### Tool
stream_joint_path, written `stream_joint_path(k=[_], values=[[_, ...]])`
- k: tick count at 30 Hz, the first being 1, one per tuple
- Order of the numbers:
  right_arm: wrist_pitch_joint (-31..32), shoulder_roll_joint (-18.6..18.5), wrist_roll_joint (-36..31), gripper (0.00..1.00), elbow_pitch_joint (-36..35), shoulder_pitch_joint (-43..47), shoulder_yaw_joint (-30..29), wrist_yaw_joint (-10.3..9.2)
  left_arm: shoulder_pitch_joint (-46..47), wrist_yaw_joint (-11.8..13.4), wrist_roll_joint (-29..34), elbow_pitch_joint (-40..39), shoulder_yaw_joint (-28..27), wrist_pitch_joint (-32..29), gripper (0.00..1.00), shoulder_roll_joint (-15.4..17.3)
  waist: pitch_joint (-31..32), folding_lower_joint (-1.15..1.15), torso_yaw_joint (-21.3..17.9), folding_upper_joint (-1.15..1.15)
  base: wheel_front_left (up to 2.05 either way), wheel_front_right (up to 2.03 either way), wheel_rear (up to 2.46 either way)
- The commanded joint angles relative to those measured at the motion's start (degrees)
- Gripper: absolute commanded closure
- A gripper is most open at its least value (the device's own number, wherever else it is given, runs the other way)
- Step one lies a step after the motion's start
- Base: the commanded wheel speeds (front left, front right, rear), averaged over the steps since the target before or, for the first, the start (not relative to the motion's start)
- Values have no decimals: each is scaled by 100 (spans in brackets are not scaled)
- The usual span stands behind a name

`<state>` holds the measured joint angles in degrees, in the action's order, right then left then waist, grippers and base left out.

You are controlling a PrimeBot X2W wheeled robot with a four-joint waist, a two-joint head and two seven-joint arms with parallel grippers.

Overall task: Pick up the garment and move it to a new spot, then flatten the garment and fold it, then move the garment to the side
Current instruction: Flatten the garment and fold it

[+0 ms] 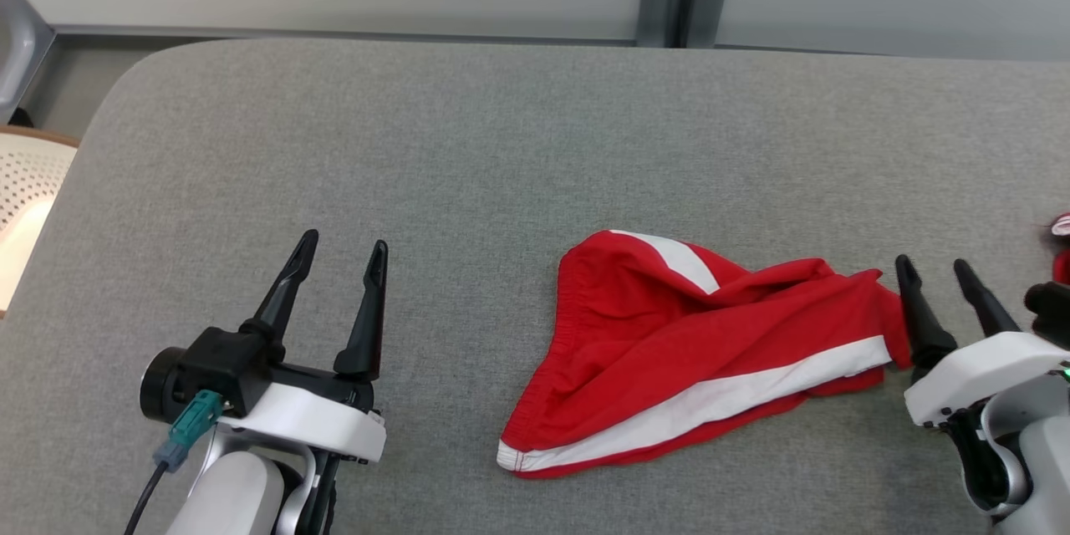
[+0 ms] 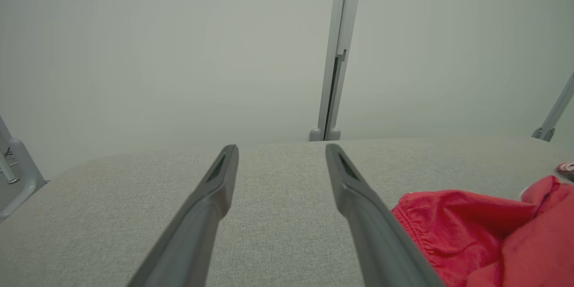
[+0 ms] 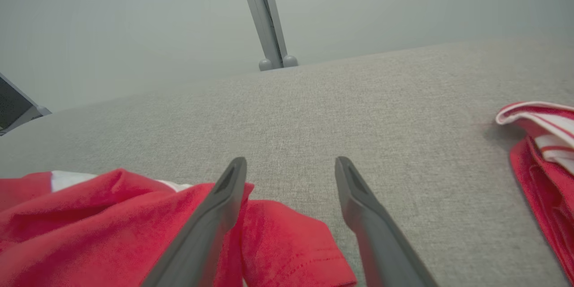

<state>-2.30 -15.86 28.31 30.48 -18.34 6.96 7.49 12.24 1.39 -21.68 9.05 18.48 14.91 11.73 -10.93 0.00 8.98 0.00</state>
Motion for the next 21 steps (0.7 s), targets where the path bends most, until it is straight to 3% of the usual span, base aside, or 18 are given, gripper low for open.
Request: stream_joint_path(k=[1, 10, 21], values=[[-116, -54, -15, 0, -81, 78, -20, 0, 20, -5, 28, -4, -54, 24, 0, 29, 82, 0, -66, 0, 0, 0, 0], [-425, -233, -635, 0, -1236, 603, -317, 0, -403, 196, 9, -52, -299, 27, 0, 72, 566, 0, -339, 0, 0, 0, 0], [211, 337, -1403, 0, -3081, 2115, -310, 0, -1101, 374, -27, -186, -329, -62, 0, 187, 1188, 0, -570, 0, 0, 0, 0]])
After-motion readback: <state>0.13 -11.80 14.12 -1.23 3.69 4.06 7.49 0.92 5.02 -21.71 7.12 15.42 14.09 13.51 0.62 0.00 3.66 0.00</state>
